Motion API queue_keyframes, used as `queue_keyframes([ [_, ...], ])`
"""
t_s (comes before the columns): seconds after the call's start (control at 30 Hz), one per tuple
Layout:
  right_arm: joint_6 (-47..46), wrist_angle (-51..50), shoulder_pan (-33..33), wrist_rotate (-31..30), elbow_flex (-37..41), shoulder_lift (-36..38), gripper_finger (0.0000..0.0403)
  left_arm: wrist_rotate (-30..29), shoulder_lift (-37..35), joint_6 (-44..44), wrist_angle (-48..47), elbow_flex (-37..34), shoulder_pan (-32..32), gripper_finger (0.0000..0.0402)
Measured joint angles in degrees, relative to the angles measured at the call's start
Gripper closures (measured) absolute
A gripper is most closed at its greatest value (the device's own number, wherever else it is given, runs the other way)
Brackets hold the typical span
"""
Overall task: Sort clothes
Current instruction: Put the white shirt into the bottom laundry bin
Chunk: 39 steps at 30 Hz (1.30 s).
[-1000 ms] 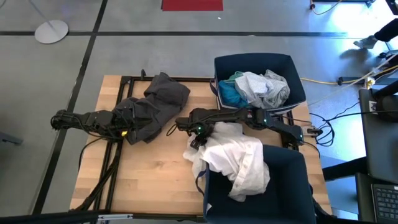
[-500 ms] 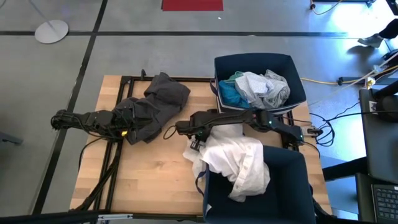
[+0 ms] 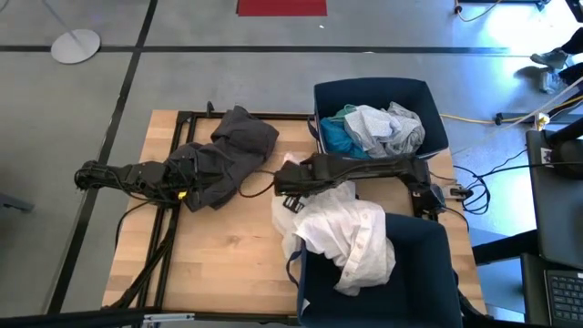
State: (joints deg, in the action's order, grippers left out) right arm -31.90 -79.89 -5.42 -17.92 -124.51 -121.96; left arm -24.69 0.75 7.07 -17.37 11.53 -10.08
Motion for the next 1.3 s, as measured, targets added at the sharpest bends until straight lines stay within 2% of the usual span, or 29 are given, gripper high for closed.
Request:
queue_keyframes([
  [0.27, -3.0, 0.1, -1.0, -8.8, 0.0, 10.2, 0.0378, 0.0, 0.0, 0.1, 0.0, 0.0, 0.0, 0.0361],
  [0.67, -7.4, 1.4, -5.8, -16.7, 0.0, 25.3, 0.0375, 0.0, 0.0, 0.2, 0.0, 0.0, 0.0, 0.0361],
  [0.87, -7.5, 6.9, -11.5, -21.5, -0.1, 31.9, 0.0375, 0.0, 0.0, 0.2, 0.0, 0.0, 0.0, 0.0361],
  [1.3, -11.8, 17.4, -29.0, -20.2, -0.1, 39.7, 0.0375, 0.0, 0.0, 0.4, 0.0, 0.0, 0.0, 0.0361],
])
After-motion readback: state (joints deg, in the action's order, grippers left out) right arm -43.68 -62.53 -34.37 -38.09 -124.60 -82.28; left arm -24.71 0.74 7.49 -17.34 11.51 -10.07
